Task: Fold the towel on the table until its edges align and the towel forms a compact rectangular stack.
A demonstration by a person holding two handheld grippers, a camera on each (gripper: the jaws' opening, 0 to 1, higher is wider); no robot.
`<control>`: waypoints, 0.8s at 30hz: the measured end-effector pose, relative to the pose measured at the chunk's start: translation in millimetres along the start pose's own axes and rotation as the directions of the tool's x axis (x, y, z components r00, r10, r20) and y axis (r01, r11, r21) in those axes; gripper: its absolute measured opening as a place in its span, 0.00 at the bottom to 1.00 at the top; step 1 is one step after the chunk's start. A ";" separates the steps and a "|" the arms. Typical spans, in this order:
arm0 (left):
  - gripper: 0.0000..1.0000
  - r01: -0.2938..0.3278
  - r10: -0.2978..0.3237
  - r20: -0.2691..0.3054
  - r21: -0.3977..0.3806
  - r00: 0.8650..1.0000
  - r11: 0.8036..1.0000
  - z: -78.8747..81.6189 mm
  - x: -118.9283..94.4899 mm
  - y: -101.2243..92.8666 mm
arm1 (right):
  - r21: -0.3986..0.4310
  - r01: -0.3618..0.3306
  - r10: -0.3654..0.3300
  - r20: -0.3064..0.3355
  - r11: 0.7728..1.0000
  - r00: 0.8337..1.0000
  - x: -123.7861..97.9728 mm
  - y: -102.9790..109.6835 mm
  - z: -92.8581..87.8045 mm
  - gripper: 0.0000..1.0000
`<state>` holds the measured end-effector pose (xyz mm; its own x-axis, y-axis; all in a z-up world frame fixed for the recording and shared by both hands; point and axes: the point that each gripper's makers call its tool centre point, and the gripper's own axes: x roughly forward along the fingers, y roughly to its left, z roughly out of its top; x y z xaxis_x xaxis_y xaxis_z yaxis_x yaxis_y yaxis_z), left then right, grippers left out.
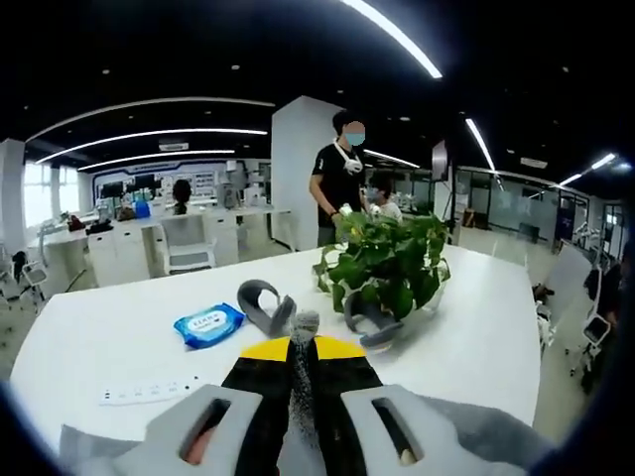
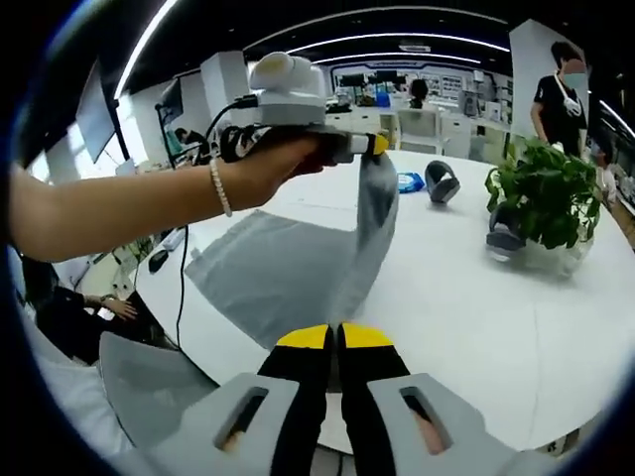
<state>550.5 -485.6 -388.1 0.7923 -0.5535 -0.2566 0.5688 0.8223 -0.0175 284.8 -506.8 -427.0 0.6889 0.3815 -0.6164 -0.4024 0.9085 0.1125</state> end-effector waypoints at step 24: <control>0.06 -0.034 0.034 0.034 -0.015 0.999 0.999 10.9 -73.4 116.8 | -0.107 -0.083 0.088 0.042 0.991 0.995 57.3 145.6 61.1 0.00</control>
<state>561.2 -350.3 -360.9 0.8183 -0.5292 -0.2244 0.5384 0.8424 -0.0233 302.5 -342.2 -398.3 0.6756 0.4671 -0.5704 -0.5208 0.8500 0.0792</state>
